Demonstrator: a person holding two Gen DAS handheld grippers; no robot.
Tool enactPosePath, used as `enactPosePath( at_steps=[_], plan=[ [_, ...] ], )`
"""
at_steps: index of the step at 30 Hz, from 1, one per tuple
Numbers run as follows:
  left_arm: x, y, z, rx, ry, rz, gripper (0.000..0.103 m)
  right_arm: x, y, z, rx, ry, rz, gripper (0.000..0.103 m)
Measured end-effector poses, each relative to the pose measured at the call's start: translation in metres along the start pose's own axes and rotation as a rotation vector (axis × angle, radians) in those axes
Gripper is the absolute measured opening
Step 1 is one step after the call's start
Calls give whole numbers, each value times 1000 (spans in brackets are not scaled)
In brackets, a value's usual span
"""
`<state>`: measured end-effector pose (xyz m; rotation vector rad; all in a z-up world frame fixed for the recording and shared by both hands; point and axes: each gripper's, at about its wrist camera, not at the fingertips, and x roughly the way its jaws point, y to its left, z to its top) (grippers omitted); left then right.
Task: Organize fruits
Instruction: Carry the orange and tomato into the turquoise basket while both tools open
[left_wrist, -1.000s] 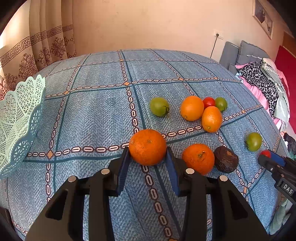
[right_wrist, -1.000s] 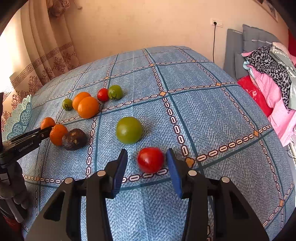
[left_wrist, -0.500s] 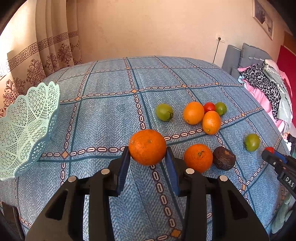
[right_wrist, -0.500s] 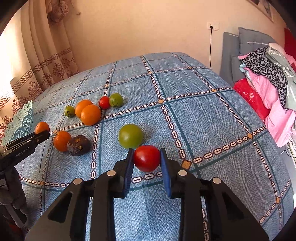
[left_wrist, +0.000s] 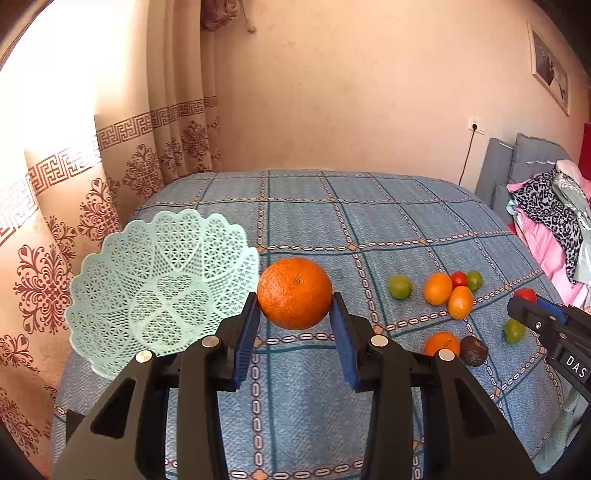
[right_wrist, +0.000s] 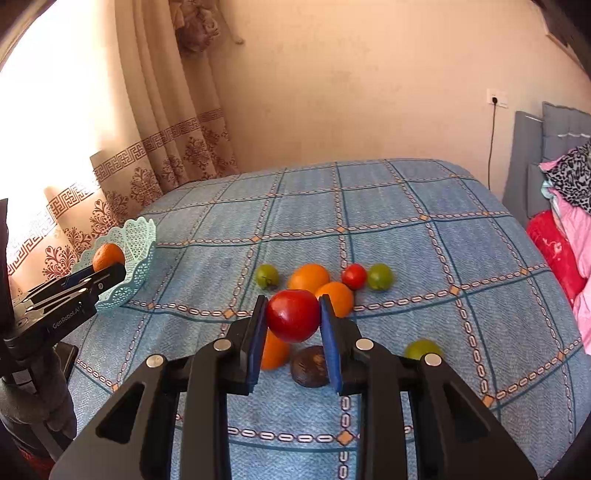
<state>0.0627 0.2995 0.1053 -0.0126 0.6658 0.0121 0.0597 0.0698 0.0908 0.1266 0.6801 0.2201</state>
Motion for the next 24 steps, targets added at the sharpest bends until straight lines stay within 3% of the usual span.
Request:
enactPosePath(
  at_steps=[11, 17, 24],
  plan=[
    [-5, 98, 2, -115, 31, 157, 40, 51, 113, 40, -143, 40, 209, 28],
    [8, 131, -8, -161, 82, 168, 40, 84, 163, 47, -181, 91, 286, 28],
    [19, 143, -13, -175, 112, 172, 40, 114, 187, 46, -199, 141, 293, 28]
  ],
)
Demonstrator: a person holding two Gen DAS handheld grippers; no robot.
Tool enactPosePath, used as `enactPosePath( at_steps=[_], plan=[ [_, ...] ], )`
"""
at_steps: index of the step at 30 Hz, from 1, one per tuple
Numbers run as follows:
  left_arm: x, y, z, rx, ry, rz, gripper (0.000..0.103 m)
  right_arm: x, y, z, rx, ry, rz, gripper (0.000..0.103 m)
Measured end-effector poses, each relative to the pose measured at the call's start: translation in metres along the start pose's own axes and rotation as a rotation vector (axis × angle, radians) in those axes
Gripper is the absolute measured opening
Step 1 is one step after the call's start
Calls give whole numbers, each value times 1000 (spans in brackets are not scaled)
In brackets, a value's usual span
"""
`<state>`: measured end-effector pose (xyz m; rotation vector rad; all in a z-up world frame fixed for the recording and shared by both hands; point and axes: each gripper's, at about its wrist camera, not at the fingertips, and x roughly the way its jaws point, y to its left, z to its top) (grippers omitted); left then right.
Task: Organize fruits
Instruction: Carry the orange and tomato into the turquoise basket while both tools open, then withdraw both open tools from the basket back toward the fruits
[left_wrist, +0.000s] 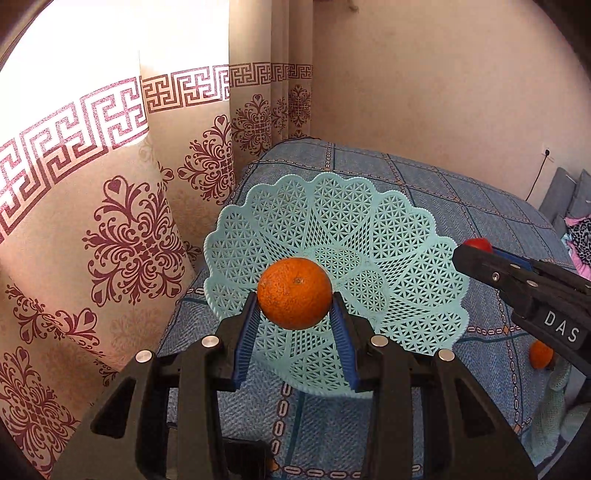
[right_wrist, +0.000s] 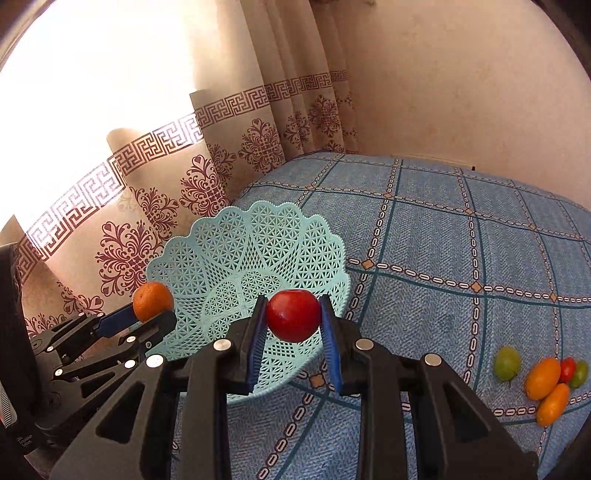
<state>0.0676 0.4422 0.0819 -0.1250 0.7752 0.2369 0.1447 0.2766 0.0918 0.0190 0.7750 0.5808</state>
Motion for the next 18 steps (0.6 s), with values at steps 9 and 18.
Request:
enactPosePath(
  at_steps=[9, 18],
  plan=[
    [6, 7, 2, -35, 10, -20, 58, 16, 3, -3, -15, 34, -6, 31],
    [-17, 8, 11, -27, -77, 38, 74, -14, 7, 7, -21, -77, -14, 51]
  ],
)
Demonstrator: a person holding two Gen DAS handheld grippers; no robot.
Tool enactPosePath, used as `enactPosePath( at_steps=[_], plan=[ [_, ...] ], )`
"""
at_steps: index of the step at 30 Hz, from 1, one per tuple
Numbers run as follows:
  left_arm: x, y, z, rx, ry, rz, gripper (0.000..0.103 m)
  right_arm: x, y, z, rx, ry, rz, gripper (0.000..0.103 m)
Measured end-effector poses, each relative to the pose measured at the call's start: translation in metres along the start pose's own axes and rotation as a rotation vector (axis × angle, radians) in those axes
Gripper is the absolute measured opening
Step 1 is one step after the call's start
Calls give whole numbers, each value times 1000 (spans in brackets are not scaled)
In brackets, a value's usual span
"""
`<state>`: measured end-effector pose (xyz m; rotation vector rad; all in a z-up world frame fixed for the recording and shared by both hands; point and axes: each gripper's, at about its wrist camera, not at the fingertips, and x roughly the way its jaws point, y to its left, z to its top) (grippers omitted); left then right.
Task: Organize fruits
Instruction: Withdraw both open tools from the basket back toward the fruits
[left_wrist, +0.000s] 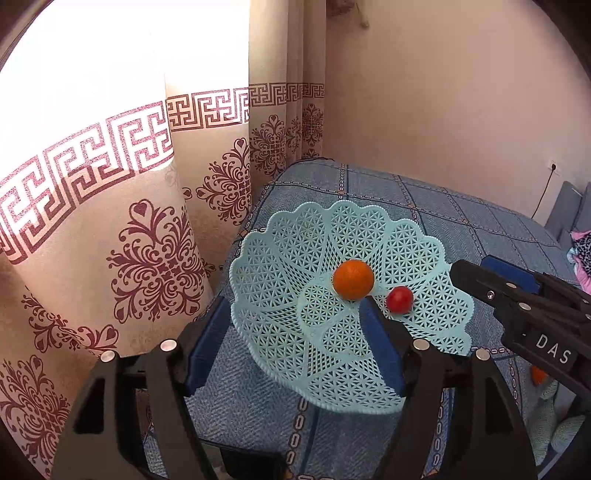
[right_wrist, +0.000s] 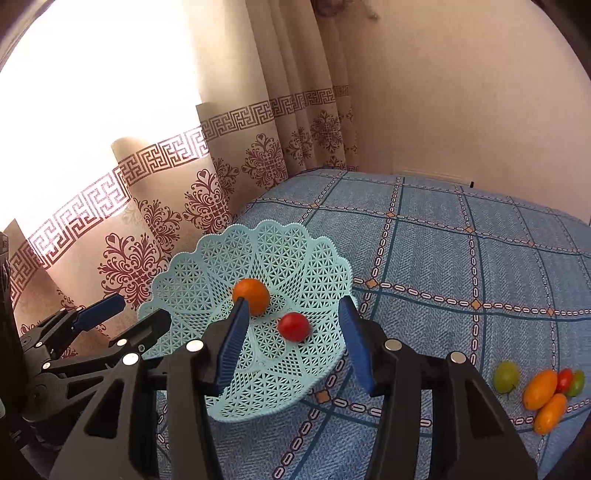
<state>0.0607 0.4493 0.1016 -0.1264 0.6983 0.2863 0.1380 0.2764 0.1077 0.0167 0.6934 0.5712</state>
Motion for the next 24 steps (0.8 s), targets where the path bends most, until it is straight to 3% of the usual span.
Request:
enactPosePath(
  at_steps=[4, 8, 10, 14, 24],
  plan=[
    [-17, 0, 7, -11, -51, 25, 86, -22, -2, 7, 7, -64, -5, 53],
    [-41, -5, 16, -7, -136, 47, 99, -47, -10, 13, 40, -131, -7, 63],
    [-54, -10, 18, -2, -188, 57, 100, -59, -16, 15, 57, -166, -15, 65],
    [-72, -20, 20, 4, -248, 50, 100, -81, -30, 16, 97, -230, -32, 80],
    [-86, -51, 13, 13, -280, -14, 100, -114, -72, -1, 162, -262, -105, 80]
  ],
)
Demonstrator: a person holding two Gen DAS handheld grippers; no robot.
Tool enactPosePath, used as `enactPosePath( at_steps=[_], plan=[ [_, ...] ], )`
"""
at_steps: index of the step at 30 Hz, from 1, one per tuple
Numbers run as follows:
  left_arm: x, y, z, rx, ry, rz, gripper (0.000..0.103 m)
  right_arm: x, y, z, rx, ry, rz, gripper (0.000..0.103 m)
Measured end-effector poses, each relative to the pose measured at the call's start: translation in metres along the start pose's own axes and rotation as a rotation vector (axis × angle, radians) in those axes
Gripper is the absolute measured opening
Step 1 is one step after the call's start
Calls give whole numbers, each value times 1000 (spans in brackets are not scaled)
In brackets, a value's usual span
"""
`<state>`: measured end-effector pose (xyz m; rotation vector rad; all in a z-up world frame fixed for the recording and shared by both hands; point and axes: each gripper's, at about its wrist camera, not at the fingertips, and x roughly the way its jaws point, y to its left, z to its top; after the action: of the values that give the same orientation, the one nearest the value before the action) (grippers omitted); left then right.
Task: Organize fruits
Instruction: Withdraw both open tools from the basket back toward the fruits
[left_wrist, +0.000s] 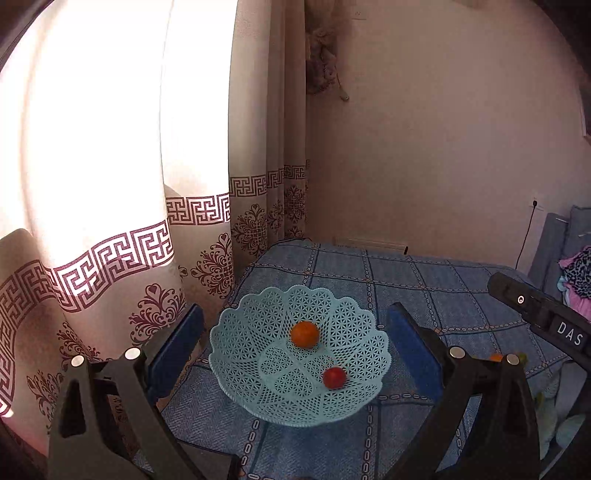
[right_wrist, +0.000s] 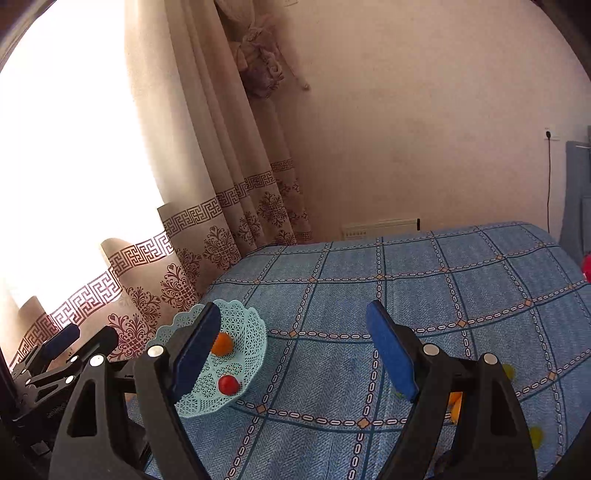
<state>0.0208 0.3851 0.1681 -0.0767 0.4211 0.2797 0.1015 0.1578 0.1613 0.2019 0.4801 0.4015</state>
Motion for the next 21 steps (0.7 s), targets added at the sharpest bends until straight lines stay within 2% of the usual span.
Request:
enactPosePath(
  at_steps=[21],
  plan=[
    [-1, -109, -32, 97, 83, -155, 100, -69, -135, -39, 100, 28, -239, 80]
  ],
)
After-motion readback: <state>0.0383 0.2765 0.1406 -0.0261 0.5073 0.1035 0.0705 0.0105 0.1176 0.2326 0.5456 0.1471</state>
